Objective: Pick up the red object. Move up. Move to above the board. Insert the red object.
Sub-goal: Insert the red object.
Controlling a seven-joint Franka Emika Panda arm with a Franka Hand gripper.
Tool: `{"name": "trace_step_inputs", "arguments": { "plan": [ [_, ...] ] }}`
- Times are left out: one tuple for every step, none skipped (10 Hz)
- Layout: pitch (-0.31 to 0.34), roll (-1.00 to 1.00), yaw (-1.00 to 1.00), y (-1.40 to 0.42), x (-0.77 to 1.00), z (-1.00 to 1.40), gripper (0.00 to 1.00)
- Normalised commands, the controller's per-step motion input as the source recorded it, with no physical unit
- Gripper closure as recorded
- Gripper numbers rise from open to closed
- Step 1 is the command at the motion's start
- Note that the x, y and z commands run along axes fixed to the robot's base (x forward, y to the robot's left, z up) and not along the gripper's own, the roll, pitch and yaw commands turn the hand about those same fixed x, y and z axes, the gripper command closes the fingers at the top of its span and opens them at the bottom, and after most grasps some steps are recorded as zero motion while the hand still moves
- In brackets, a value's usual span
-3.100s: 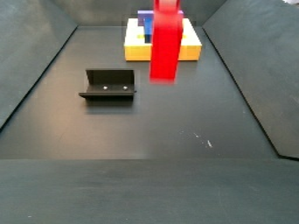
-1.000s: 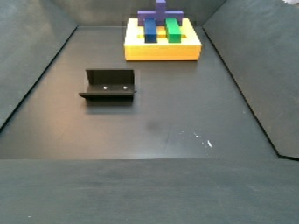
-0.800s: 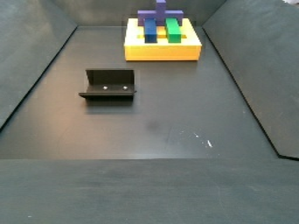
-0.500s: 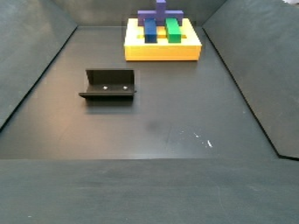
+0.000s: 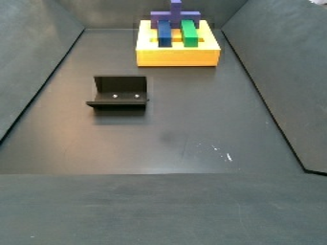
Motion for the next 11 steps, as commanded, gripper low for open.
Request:
{"name": "trace_step_inputs", "arguments": {
  "plan": [
    [-0.174,-0.09,-0.02,0.42,0.21,-0.71,1.0],
    [-0.286,0.0,0.02,-0.13,0.0,-0.69,1.0],
    [-0.254,0.16,0.18,-0.52,0.0,-0.46,1.0],
    [-0.269,0.21,0.15,-0.26,0.0,-0.52,1.0],
    [-0.191,0.21,0.15,0.0,-0.13,-0.53,1.0],
    [-0.124,0.22,0.11,0.04,-0.27,-0.29,1.0],
    [-0.136,0.12,0.19,0.09,-0.03,-0.36,1.0],
    [-0.111,0.07,0.23,0.0,-0.02,-0.28,1.0],
    [-0.047,0.03,0.21,0.0,0.0,-0.27,1.0],
    [-0.04,0.04,0.05,0.04,-0.04,-0.31,1.0],
    [0.0,0.0,0.0,0.09,-0.03,-0.09,1.0]
  ]
}}
